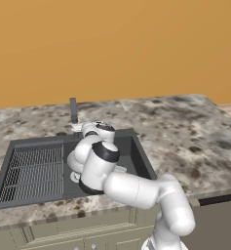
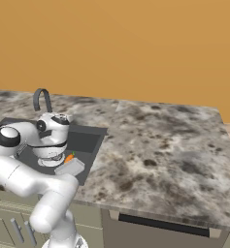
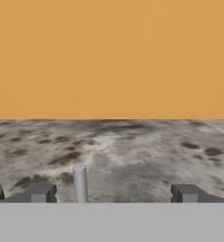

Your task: Pick the tupperware and colander and place them in the sink. Then turn on the water.

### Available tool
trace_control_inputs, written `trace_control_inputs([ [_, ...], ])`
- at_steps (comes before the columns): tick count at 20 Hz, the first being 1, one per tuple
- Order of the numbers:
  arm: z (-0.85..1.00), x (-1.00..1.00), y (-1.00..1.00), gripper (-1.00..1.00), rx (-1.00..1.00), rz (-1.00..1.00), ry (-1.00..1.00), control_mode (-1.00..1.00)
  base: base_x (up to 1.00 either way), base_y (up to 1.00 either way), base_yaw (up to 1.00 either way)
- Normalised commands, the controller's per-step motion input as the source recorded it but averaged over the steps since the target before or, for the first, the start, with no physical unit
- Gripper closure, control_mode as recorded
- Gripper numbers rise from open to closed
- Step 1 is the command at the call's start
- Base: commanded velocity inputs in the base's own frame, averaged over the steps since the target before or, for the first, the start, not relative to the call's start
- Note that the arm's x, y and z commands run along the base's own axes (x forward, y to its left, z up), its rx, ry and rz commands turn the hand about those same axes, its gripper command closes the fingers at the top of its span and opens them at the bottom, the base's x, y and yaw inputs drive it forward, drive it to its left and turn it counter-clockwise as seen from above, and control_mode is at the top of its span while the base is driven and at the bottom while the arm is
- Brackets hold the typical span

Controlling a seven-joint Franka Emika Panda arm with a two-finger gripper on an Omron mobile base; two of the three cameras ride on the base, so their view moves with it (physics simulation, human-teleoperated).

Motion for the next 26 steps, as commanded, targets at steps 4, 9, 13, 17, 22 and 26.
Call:
trace_control_inputs([
  [4,0.00,0.02,0.09,-1.00,0.00,0.00,0.00,-1.00,0.00,0.00,0.00],
  [9,0.00,0.01,0.15,-1.00,0.00,0.00,0.00,-1.00,0.00,0.00,0.00],
  [13,0.00,0.04,0.04,-1.00,0.00,0.00,0.00,-1.00,0.00,0.00,0.00],
  [17,0.00,0.02,0.00,-1.00,0.00,-0.03,0.00,-1.00,0.00,0.00,0.00],
  [22,0.00,0.02,-0.01,-1.00,0.00,-0.06,0.00,-1.00,0.00,0.00,0.00],
  [26,0.00,0.00,-0.07,-1.00,0.00,-0.09,0.00,-1.00,0.00,0.00,0.00],
])
